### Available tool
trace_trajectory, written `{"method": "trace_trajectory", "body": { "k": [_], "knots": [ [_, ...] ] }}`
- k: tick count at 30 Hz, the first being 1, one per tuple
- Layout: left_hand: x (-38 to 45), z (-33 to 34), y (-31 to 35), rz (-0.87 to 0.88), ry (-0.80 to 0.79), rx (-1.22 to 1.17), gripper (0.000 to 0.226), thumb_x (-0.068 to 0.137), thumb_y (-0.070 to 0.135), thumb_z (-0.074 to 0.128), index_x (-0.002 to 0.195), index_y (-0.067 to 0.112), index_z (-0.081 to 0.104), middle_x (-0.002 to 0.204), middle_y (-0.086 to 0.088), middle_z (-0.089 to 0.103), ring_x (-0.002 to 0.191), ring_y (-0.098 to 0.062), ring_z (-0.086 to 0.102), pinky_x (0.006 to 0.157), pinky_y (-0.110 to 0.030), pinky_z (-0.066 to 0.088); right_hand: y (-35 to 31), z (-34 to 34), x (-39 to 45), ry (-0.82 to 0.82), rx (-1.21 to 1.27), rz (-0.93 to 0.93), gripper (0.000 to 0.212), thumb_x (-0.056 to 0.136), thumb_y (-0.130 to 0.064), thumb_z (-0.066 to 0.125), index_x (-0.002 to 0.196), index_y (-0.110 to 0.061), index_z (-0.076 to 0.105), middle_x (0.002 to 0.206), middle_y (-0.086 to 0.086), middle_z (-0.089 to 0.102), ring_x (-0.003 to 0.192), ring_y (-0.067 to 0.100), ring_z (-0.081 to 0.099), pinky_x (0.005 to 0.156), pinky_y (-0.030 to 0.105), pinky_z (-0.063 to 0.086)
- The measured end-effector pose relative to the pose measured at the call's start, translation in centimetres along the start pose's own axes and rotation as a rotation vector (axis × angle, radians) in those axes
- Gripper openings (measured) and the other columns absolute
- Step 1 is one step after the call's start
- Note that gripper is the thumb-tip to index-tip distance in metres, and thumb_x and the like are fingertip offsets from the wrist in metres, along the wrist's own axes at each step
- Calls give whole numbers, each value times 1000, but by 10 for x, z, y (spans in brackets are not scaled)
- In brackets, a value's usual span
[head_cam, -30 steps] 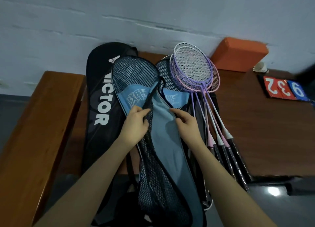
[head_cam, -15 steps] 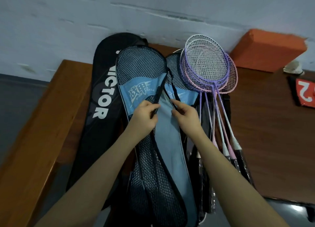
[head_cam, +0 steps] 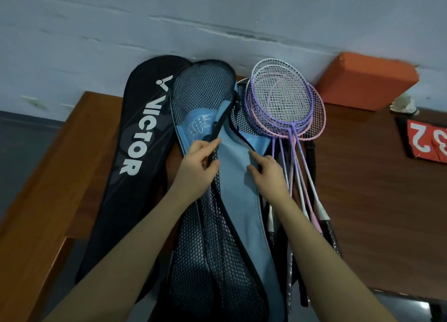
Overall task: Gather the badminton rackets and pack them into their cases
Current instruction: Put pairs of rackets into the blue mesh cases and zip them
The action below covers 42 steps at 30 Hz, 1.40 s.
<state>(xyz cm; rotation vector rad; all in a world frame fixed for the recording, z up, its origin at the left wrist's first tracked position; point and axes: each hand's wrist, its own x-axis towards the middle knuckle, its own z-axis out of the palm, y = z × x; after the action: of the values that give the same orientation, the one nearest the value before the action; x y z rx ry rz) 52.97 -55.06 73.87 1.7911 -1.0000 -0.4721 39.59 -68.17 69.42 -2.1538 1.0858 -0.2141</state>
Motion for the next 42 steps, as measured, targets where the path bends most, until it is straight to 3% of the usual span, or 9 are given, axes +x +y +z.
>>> {"method": "trace_trajectory", "body": {
  "k": [4,8,13,19,23,31,35,38,42],
  "knots": [
    [-3,0,6,1,25,-30,53,85,-4,57,134,11,45,102,-3,46,67,-5,43,69,-10,40,8,-7,-3,7,-22,31,55,94,-26,52,145,-25,30,106,4,37,83,20,45,72,36,45],
    [2,11,4,-61,-54,-52,55,87,1,57,138,11,39,109,-2,43,61,1,40,64,-9,39,12,-8,-13,27,34,-32,45,95,-23,51,139,-25,43,106,3,41,88,21,51,83,37,47],
    [9,36,8,-61,-122,-47,56,88,3,57,139,9,37,111,-4,42,64,-4,39,65,-8,37,29,-29,-25,171,223,-28,30,93,-15,54,123,-15,60,98,1,47,82,0,51,80,11,39],
    [12,65,8,-38,5,-64,52,84,-2,60,134,5,45,97,-5,45,66,-3,41,69,-8,38,81,-50,-35,424,78,210,28,92,-14,53,119,-9,61,107,9,57,97,26,55,79,32,42],
    [14,81,10,-88,82,-29,49,83,1,61,130,12,51,89,2,45,64,-3,41,70,-8,38,113,-57,-27,359,-67,287,35,91,-21,56,123,-9,57,113,15,57,102,36,55,84,44,47],
    [14,89,12,-178,145,29,43,86,9,60,127,20,53,106,3,54,80,-3,54,74,-1,39,128,-66,-13,273,30,172,28,86,-14,59,113,-18,64,101,8,64,91,29,60,73,35,45],
    [18,90,10,-183,137,35,44,85,8,60,127,20,54,105,-1,56,81,-13,55,78,-13,43,121,-66,-23,306,130,62,29,85,-6,61,113,-13,67,91,9,65,82,20,60,72,20,40],
    [21,92,10,-150,126,41,43,84,6,59,126,18,55,101,-5,55,77,-17,55,78,-21,45,110,-56,-27,318,126,119,28,86,-10,61,113,-13,66,94,9,66,84,23,62,75,31,48],
    [22,90,6,-157,119,23,42,85,7,59,125,18,55,99,-2,53,70,-7,49,72,-7,41,103,-46,-31,324,1,211,27,87,-14,58,113,-16,64,97,5,62,84,27,60,64,28,40]
  ]
}}
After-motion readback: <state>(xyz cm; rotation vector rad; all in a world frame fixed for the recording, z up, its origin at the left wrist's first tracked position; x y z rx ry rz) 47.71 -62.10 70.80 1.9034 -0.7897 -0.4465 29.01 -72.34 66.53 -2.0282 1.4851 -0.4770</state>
